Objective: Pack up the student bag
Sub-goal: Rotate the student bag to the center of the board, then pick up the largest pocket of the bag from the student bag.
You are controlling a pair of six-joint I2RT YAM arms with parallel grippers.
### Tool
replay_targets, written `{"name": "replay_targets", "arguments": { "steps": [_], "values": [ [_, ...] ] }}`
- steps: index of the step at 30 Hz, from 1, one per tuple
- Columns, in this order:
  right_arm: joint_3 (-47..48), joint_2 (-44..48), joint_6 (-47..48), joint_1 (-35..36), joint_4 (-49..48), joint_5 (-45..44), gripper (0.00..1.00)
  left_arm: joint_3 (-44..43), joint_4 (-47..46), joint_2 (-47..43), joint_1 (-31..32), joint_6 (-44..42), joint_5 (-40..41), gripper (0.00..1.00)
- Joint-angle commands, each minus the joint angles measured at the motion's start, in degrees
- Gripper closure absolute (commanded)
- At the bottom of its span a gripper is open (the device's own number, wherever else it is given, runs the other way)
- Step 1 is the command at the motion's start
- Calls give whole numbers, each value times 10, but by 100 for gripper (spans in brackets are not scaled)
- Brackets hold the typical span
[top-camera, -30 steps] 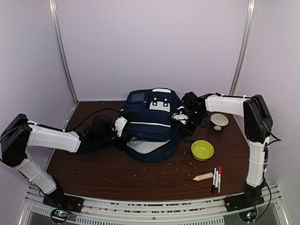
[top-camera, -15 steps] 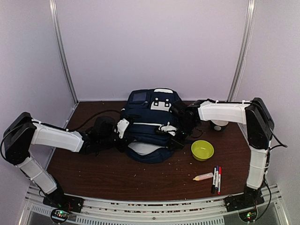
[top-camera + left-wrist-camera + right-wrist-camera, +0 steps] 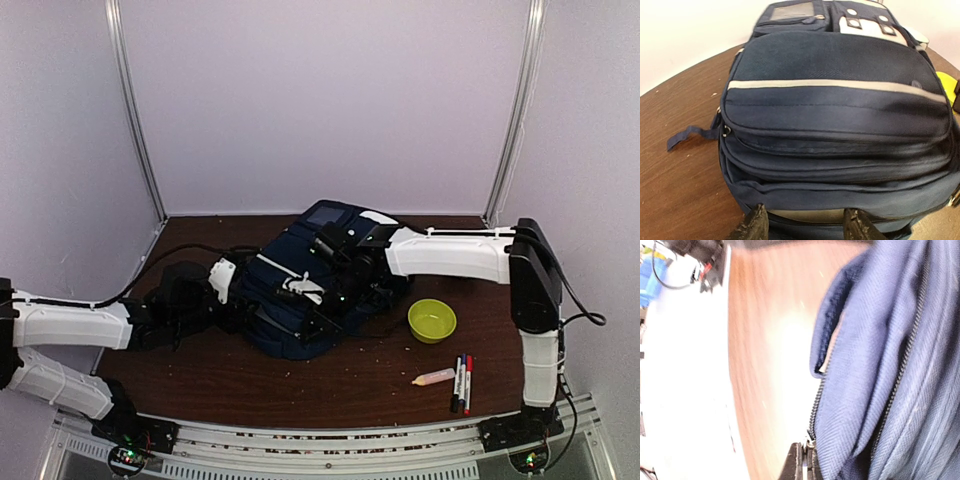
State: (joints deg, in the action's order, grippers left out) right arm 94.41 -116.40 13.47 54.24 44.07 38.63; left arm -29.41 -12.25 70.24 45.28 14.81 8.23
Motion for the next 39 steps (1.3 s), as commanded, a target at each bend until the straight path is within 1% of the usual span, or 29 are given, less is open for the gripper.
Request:
{"name": "replay_targets", "arguments": {
  "steps": [1,2,3,6,9,10,12,14,16,17,19,22,25,28,32,35,39],
  "values": [
    [63,-44,-102,17,-75,71,100,31,26,-53,7,49,20,46],
    [71,-52,-129,17,-96,68,100,40,35,-69,9,62,28,37],
    [77,-59,-155,17,-124,67,100,50,43,-86,12,71,35,30],
    [112,-92,-211,20,-172,71,100,74,76,-141,16,98,48,30],
    [178,-137,-234,23,-168,91,100,86,111,-181,19,122,41,31],
    [195,-148,-237,23,-163,103,93,85,126,-190,19,131,37,32],
    [209,-151,-223,22,-137,118,85,77,170,-200,20,152,29,33],
    [184,-127,-192,14,-122,119,77,64,210,-196,21,170,17,34],
    [138,-79,-156,3,-122,113,69,59,226,-183,24,184,0,35],
    [121,-68,-142,1,-115,108,66,60,226,-177,28,195,-4,35],
    [101,-40,-95,-6,-85,87,66,67,211,-164,39,210,-7,36],
    [76,-11,-22,-13,-52,32,66,71,175,-141,56,217,-5,37],
    [31,15,26,-17,-61,-27,66,70,131,-116,75,188,12,37],
    [-2,32,64,-18,-78,-71,65,82,64,-93,79,165,6,39],
    [-5,36,97,-19,-85,-116,65,93,-11,-48,81,159,4,39],
    [4,30,99,-19,-90,-134,64,92,-58,-14,86,154,4,39],
    [8,25,84,-24,-92,-125,64,70,-67,31,89,158,19,41]
  ]
}}
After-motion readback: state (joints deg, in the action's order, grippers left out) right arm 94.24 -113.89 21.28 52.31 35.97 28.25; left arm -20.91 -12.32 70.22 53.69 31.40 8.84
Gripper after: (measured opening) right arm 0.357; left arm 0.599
